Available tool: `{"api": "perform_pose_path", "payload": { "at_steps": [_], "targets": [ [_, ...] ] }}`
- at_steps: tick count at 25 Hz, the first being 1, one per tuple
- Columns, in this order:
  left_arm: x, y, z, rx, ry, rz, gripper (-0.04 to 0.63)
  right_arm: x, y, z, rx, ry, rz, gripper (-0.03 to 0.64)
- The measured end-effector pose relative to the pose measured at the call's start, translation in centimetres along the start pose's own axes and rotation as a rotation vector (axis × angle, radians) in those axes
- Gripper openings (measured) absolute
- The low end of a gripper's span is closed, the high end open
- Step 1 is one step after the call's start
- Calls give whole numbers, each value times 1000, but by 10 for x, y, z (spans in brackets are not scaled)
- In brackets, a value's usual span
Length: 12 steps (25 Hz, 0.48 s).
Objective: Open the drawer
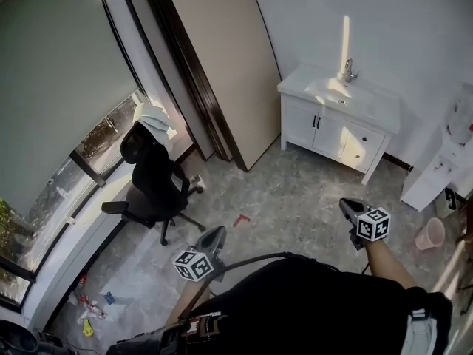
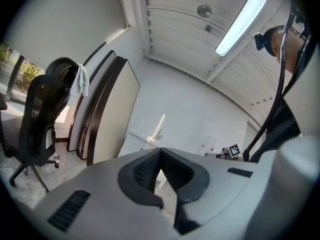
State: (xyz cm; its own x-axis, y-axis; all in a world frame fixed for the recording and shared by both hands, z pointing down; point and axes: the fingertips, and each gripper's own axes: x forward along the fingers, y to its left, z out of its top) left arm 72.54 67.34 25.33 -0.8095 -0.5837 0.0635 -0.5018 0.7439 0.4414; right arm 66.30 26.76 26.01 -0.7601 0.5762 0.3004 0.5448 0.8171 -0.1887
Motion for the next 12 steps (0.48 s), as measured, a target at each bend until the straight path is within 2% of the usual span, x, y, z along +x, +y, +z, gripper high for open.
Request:
{"api": "perform_pose_path", "payload": {
  "at_steps": [5, 12],
  "targets": [
    [-9, 47, 6, -32, -18, 53, 0, 49, 7, 8, -13, 21, 29, 2],
    [21, 82, 14, -62, -34, 140, 0, 115, -32, 23, 8, 34, 81, 2]
  ]
}}
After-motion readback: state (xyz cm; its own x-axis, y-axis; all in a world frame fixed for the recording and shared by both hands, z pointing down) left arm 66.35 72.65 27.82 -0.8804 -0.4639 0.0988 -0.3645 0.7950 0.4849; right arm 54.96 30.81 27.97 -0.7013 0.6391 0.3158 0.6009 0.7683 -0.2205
